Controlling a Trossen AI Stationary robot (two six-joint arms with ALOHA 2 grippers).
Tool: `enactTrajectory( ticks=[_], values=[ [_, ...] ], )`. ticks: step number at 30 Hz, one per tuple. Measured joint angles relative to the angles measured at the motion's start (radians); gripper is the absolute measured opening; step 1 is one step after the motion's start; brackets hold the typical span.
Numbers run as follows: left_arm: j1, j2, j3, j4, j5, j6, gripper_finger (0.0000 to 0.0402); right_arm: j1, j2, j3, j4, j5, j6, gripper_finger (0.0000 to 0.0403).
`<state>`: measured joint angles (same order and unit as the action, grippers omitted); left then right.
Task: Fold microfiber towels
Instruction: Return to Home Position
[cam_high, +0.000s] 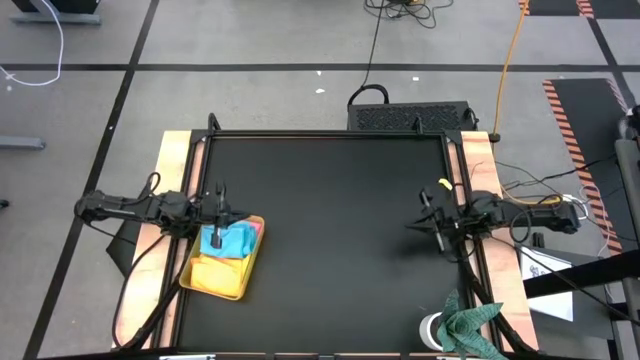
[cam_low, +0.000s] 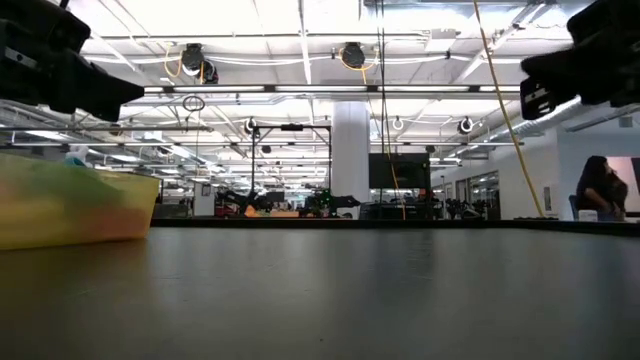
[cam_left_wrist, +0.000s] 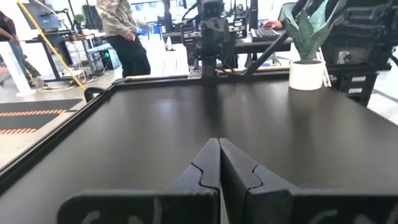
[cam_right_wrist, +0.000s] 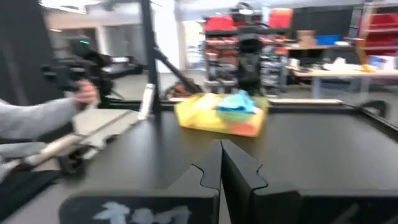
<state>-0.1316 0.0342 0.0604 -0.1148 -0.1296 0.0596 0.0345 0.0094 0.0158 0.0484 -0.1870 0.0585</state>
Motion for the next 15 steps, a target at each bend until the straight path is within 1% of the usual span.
enactTrajectory(
  ticks=[3,7,11,15],
  values=[
    [0.0,0.005,0.001,-0.004,0.0,0.019,0.0002,0.0,0.008,0.0,-0.015,0.082,-0.018,0.0],
    [0.0,0.017,0.001,-0.005,-0.002,0.068,0.0001,0.0,0.008,0.0,-0.028,0.162,-0.044,0.0],
    [0.0,0.037,0.001,-0.004,-0.024,0.089,0.001,0.0,0.008,0.0,-0.029,0.169,-0.052,0.0],
    [0.0,0.056,0.001,-0.002,-0.053,0.091,0.0022,0.0,0.008,-0.001,-0.025,0.215,-0.05,0.0]
  ],
)
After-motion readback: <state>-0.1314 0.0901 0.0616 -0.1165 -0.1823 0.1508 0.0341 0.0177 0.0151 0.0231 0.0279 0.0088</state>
